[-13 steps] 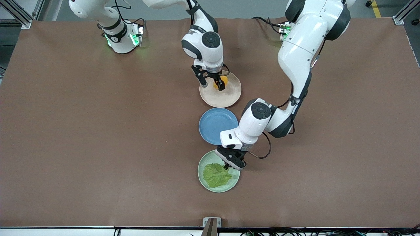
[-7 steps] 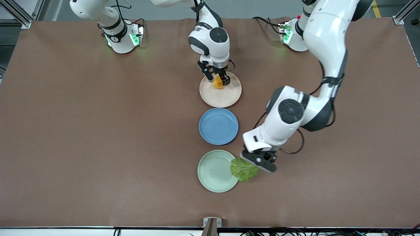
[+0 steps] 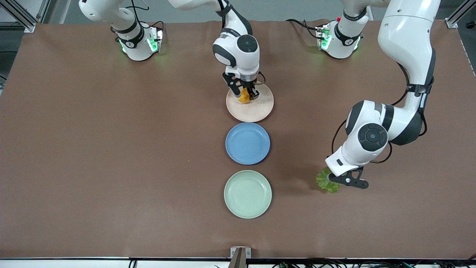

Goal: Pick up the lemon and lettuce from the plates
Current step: 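Carry the lettuce off the plate with the left gripper while the right gripper carries lemon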

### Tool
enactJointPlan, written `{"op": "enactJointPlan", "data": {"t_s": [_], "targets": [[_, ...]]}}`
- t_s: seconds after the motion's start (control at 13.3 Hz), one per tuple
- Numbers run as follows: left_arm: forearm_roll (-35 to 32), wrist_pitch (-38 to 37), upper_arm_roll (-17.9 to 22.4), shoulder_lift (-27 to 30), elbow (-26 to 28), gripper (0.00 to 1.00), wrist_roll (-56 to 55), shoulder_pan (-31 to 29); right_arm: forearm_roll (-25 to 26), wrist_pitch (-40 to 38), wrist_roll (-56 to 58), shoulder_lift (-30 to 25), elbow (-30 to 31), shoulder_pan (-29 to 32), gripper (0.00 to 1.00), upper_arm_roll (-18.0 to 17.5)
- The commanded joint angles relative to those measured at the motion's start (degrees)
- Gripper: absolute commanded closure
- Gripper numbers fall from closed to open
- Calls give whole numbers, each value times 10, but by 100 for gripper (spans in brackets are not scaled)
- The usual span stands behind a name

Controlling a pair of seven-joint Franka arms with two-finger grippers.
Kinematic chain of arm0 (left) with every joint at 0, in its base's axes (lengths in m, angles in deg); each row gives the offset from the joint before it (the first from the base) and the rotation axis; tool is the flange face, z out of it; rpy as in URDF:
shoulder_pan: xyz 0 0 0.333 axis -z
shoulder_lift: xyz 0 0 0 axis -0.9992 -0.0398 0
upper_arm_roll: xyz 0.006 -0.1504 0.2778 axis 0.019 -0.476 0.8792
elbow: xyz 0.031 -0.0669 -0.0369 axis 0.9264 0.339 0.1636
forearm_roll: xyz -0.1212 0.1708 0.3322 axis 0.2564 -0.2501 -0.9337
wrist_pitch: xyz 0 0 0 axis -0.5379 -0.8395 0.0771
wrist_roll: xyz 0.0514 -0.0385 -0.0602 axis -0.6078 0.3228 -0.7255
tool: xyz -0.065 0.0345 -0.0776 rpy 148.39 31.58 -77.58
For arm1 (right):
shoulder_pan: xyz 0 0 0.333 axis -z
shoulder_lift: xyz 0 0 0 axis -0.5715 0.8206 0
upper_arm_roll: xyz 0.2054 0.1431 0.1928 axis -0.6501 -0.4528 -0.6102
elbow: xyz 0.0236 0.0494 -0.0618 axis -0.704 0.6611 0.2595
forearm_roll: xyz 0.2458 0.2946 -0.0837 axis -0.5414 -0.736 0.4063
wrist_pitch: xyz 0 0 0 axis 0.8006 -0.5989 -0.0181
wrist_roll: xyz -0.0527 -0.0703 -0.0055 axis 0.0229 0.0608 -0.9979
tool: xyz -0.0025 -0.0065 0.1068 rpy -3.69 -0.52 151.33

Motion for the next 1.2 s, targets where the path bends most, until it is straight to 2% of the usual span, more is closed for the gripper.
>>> {"op": "enactJointPlan", "data": {"t_s": [0.0, 0.08, 0.23, 0.38, 0.45, 0.53, 0.6, 0.83, 0.98, 1.13], "targets": [[-47, 104, -3, 41, 106, 99, -36, -44, 8, -55, 110, -15, -23, 58, 100, -5], [-51, 137, -4, 41, 129, 99, -33, -68, 8, -72, 168, -29, -22, 88, 100, -5], [-63, 171, -5, 45, 159, 98, -30, -82, 8, -91, 329, -46, -18, 147, 100, -6], [-63, 170, -5, 55, 173, 91, -32, -88, 7, -92, 482, -54, -12, 209, 100, -6], [-63, 170, -6, 56, 176, 81, -28, -104, 7, -93, 535, -54, -11, 233, 100, -6], [-63, 168, -8, 58, 177, 55, -26, -108, 7, -92, 594, -55, -4, 264, 100, -6], [-63, 167, -10, 63, 176, 1, -26, -107, 6, -91, 635, -57, 3, 293, 100, -7], [-63, 166, -16, 87, 167, 0, -33, -104, 4, -89, 777, -60, 20, 371, 100, -8], [-63, 158, -20, 107, 154, 0, -33, -105, 3, -84, 833, -57, 28, 405, 100, -8], [-58, 85, -27, 112, 109, 0, -31, -104, 3, -67, 900, -56, 37, 440, 100, -8]]}}
